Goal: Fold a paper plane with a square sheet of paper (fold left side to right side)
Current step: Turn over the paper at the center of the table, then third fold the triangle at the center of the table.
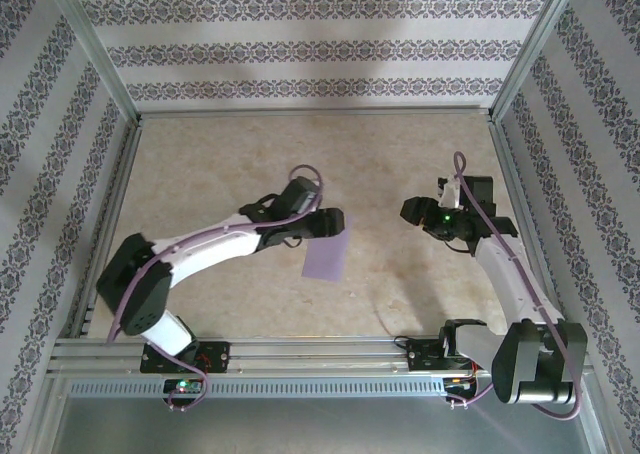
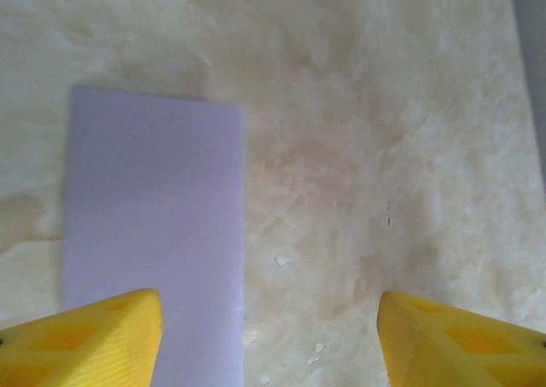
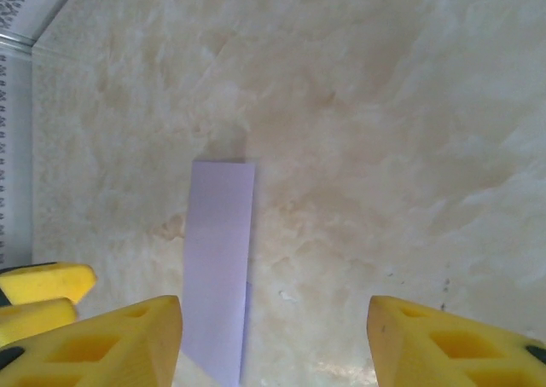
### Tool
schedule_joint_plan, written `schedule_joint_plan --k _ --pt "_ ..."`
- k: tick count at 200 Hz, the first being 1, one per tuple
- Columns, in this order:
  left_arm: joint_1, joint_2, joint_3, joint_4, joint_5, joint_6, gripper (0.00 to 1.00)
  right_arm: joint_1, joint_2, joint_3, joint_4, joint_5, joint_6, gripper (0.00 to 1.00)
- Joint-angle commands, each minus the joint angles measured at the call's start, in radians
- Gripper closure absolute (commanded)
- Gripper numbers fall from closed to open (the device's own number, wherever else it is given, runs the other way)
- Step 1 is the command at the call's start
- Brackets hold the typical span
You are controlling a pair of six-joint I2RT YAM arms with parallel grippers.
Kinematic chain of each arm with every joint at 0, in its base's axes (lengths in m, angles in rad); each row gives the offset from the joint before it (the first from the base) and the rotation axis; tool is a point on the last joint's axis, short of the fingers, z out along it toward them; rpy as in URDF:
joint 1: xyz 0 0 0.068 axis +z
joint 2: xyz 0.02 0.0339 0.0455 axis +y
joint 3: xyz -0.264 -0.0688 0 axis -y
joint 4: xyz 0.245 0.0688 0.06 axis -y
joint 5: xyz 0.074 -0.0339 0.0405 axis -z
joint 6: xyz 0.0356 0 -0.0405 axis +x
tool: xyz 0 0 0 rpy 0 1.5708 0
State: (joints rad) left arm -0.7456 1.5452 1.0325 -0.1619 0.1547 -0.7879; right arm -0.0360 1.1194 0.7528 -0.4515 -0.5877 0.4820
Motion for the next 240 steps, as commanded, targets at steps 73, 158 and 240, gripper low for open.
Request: schedule_joint_plan --k 73,158,240 --pt "0.180 -0.432 -0.410 0.240 -0.117 -0.071 0.00 0.378 0.164 -0.051 0.261 0.068 0.260 0.63" --pt "0.209 -0.508 -0.502 0.239 -0.108 -0.131 0.00 0.527 0.398 -0.002 0.419 0.135 0.344 0.99" --pt "0.217 -0.504 -0.487 0.189 -0.092 -0.113 0.00 0.508 0.517 0.030 0.422 0.185 0.301 1.00"
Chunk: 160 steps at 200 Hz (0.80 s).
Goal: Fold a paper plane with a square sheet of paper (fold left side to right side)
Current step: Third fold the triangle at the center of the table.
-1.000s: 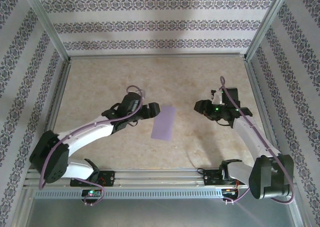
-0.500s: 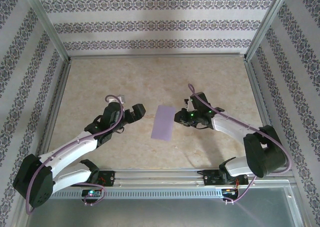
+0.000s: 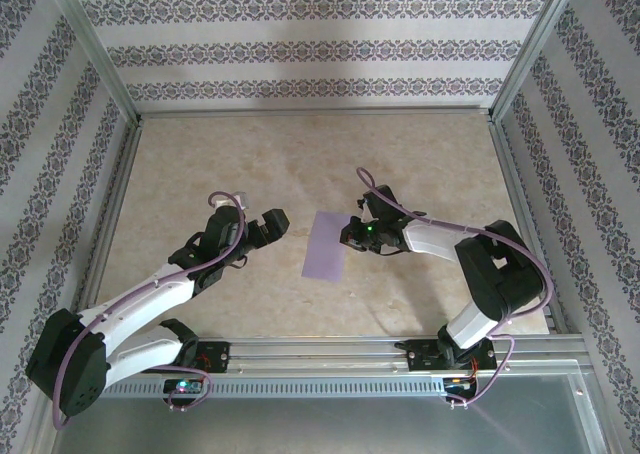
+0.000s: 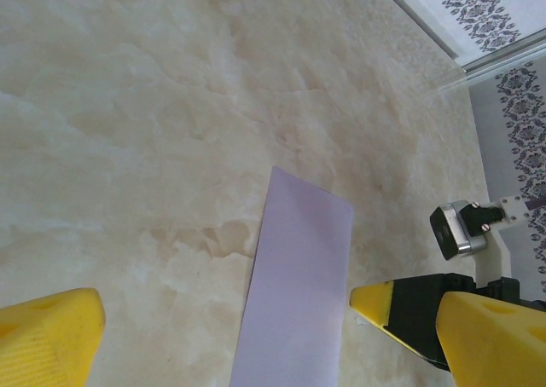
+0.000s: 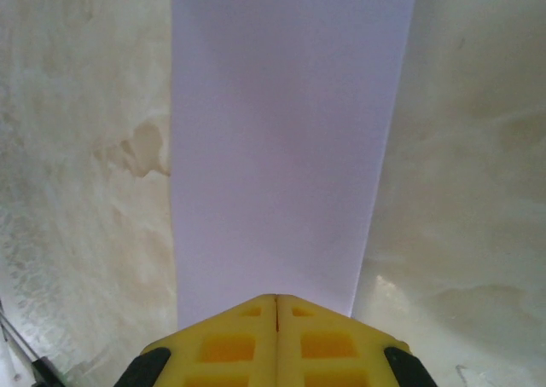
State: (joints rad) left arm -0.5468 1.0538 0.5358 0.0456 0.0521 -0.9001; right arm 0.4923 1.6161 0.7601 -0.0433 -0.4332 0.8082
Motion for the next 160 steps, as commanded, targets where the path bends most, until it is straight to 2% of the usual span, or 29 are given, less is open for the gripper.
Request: schedule_joint_plan --k 1,54,108,160 --pt "0.019 -0.011 0.011 -0.019 0.011 -0.001 0.00 -0.022 0.021 0.022 0.014 0.030 -0.025 1.00" --pt "0.023 0.009 0.021 -0.024 0.031 0.004 0.00 -0.044 0.084 0.038 0.011 -0.022 -0.062 1.00" --pt "0.024 0.086 0.088 -0.079 0.123 0.053 0.00 -0.046 0.129 0.048 -0.020 -0.023 -0.110 1.00" --pt "0.023 0.266 0.151 -0.076 0.318 0.021 0.20 -0.046 0.162 0.097 -0.114 0.011 -0.190 1.00"
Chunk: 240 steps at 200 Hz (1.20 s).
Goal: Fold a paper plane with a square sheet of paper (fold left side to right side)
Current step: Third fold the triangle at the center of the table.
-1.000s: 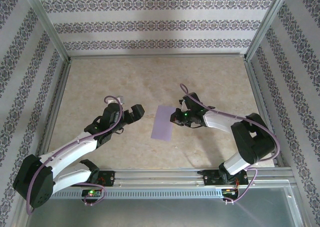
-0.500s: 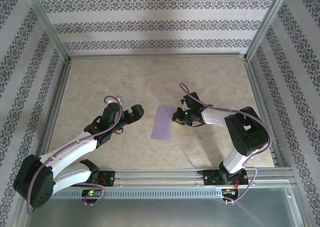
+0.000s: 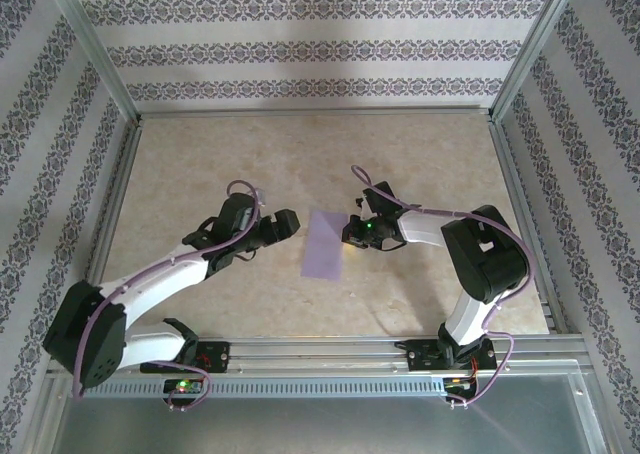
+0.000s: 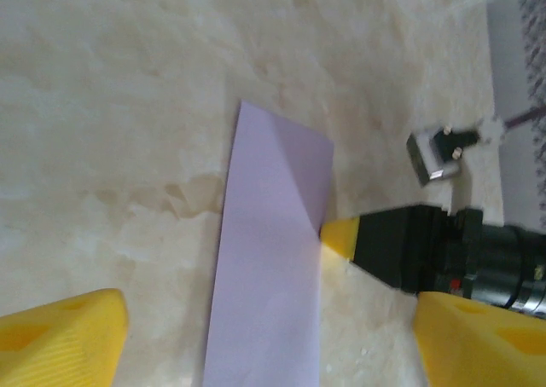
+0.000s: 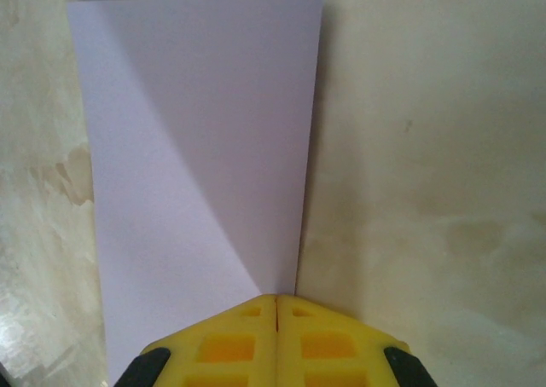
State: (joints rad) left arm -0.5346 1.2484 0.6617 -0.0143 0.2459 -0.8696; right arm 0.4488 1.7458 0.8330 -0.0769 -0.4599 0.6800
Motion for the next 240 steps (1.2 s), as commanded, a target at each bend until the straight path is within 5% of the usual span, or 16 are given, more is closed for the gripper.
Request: schedule_joint_plan --k 1,61,143,240 --pt "0.010 0.075 0.026 -0.014 0.129 -0.011 0.20 -0.002 0.032 0.024 -0.081 0.038 -0.062 1.00" --pt "-0.001 0.299 0.081 -0.036 0.290 -0.036 0.35 -0.002 0.030 0.028 -0.091 0.038 -0.073 1.00" --pt "-0.010 0.434 0.130 0.033 0.341 -0.041 0.54 -0.002 0.020 0.018 -0.090 0.036 -0.071 1.00" --pt "-0.020 0.537 0.175 0.104 0.395 -0.035 0.61 -0.002 0.008 0.009 -0.087 0.037 -0.071 1.00"
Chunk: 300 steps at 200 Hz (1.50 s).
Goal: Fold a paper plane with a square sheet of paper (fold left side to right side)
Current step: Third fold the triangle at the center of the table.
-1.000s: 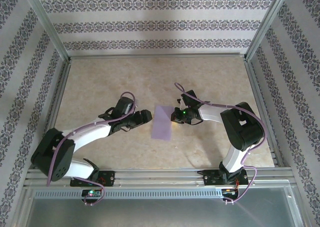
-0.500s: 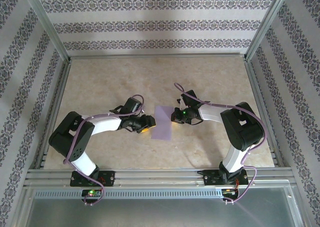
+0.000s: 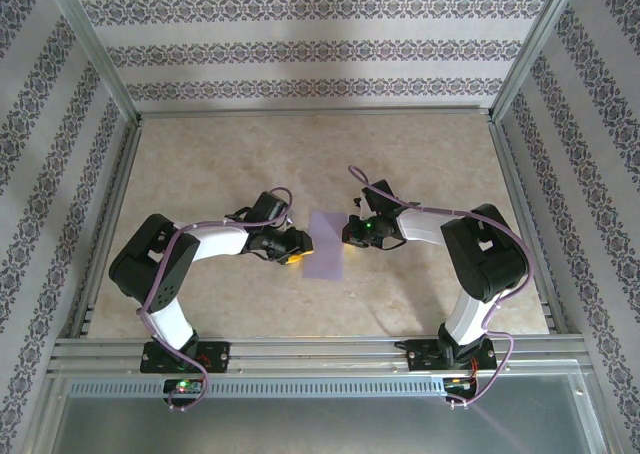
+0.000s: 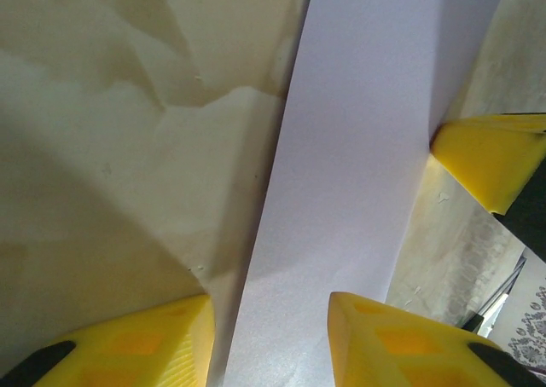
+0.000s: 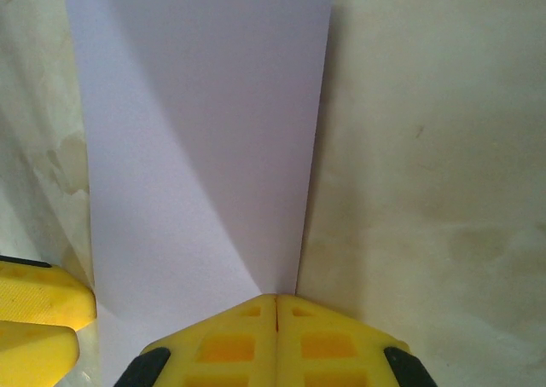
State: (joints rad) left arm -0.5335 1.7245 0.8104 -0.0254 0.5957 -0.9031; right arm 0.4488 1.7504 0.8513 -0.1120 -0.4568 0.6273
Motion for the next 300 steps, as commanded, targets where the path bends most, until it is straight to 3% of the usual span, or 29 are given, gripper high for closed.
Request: schedule_joint_plan --k 1,86,202,272,300 --pt "-0.022 0.061 0.027 0.116 0.045 -0.002 0.62 -0.002 0.003 -0.009 -0.053 0.034 -0.018 1.00" --pt "-0.027 0.030 0.056 0.079 0.039 0.038 0.65 -0.002 0.002 -0.017 -0.045 0.031 -0.017 1.00" --pt "-0.026 0.051 0.108 0.053 0.027 0.115 0.54 -0.002 0.006 -0.021 -0.046 0.031 -0.031 1.00" --pt "-0.026 0.037 0.077 0.050 0.007 0.089 0.79 -0.010 -0.032 -0.001 -0.050 0.027 -0.057 1.00" --pt "-0.026 0.017 0.061 0.062 -0.006 0.056 0.94 -0.019 -0.098 0.013 -0.051 0.042 -0.113 0.87"
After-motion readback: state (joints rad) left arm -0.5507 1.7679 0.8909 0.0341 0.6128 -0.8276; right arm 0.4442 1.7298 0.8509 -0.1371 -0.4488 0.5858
